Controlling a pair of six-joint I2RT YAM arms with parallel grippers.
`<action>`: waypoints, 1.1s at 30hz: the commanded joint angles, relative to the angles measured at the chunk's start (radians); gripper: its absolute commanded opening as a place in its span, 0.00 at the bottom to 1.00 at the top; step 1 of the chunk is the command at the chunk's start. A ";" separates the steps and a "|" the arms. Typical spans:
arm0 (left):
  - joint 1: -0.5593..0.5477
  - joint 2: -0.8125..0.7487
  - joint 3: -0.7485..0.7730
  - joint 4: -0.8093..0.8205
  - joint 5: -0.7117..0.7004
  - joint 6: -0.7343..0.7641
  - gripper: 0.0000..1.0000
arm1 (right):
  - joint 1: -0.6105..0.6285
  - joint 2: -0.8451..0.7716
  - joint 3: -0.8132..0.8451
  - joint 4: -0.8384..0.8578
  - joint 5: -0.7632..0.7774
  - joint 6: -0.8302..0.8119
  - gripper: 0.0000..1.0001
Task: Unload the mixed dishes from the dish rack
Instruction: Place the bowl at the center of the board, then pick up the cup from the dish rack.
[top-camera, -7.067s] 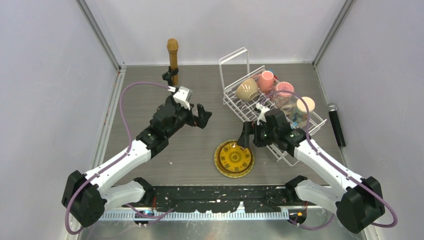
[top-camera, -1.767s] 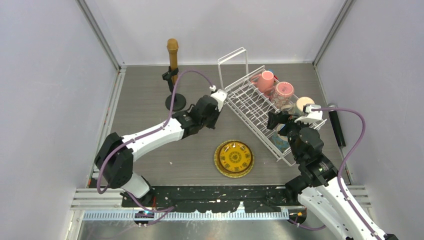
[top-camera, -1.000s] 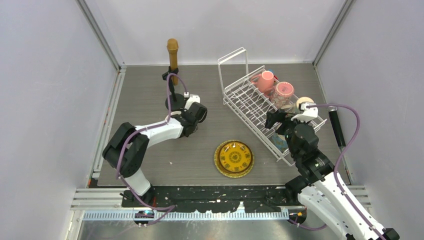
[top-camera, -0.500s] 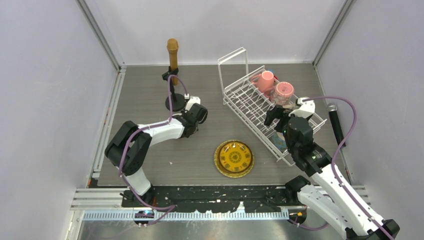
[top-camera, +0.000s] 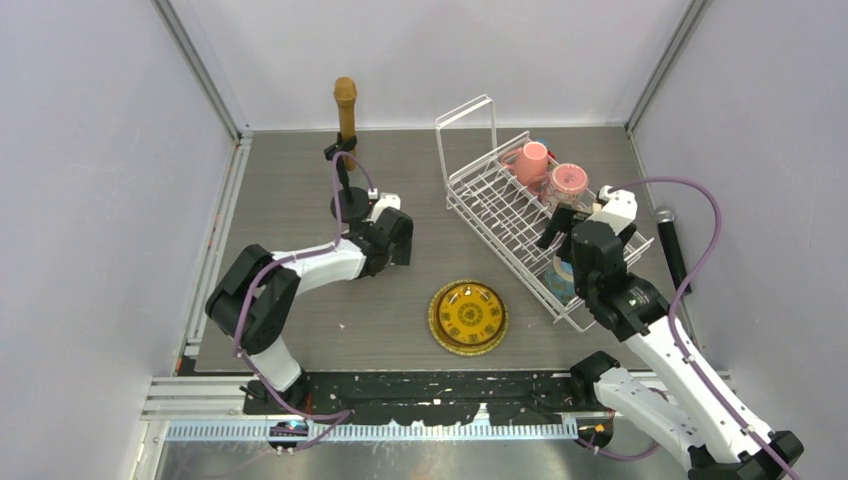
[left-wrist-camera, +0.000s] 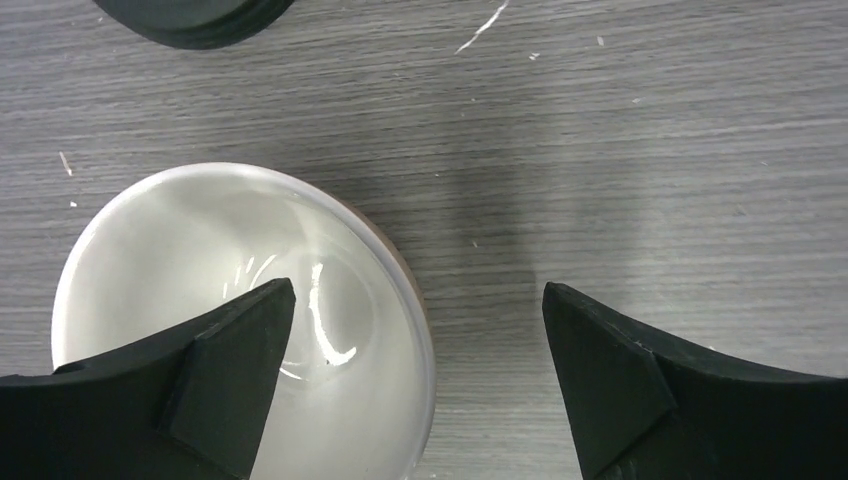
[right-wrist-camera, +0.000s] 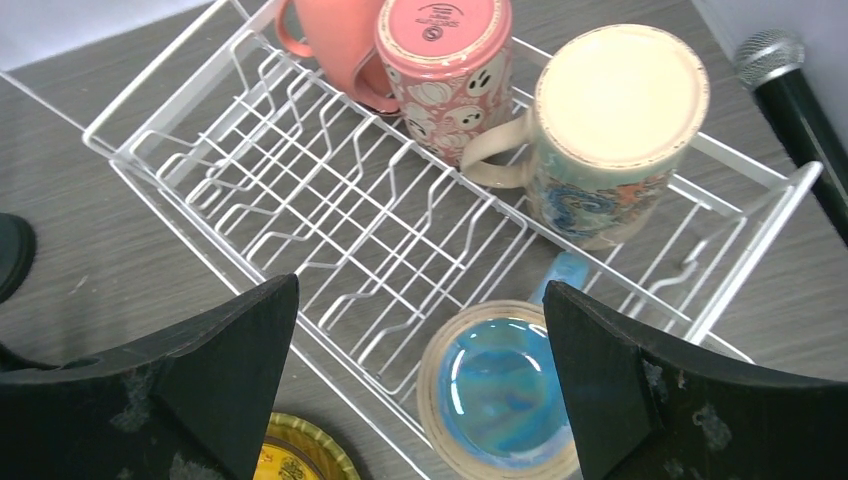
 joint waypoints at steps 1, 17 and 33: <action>0.000 -0.113 -0.012 0.091 0.064 0.037 1.00 | 0.000 0.055 0.114 -0.172 0.079 0.036 1.00; 0.000 -0.378 -0.179 0.379 0.384 0.145 1.00 | -0.021 0.280 0.280 -0.617 0.073 0.214 1.00; 0.001 -0.345 -0.184 0.408 0.411 0.144 1.00 | -0.207 0.300 0.192 -0.489 -0.268 0.211 1.00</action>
